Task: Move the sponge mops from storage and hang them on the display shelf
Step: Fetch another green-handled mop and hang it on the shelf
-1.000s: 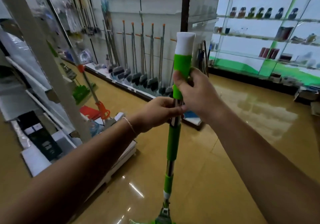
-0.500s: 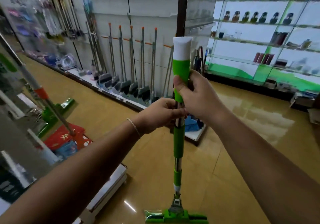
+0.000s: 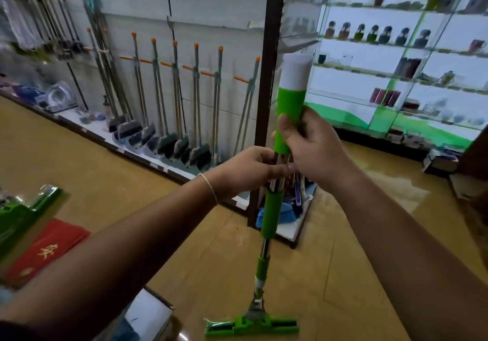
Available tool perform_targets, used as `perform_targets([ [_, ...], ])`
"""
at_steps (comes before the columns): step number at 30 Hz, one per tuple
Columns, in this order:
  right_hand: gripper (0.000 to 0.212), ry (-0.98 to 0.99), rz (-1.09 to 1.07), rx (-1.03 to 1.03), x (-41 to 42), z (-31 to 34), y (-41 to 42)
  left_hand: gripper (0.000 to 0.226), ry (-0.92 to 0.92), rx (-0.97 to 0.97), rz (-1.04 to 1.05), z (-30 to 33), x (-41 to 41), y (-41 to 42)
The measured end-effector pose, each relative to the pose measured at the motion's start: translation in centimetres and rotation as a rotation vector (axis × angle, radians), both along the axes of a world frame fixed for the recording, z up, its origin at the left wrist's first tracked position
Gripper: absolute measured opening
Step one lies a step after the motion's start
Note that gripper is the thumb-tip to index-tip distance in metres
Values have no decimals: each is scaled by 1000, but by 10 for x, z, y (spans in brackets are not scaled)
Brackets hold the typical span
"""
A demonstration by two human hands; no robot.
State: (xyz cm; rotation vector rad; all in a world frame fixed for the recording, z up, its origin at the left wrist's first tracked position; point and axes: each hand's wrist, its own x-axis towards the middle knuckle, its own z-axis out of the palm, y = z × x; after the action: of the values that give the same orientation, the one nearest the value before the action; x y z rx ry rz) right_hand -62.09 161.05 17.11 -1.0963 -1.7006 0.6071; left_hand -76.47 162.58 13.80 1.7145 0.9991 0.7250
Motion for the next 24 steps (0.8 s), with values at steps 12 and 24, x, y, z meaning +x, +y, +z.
perform_targets([
  [12, 34, 62, 130, -17, -21, -22, 191, 40, 16, -13, 89, -23, -24, 177],
  [24, 24, 34, 458, -59, -66, -15, 369, 28, 29, -134, 163, -9, -77, 332],
])
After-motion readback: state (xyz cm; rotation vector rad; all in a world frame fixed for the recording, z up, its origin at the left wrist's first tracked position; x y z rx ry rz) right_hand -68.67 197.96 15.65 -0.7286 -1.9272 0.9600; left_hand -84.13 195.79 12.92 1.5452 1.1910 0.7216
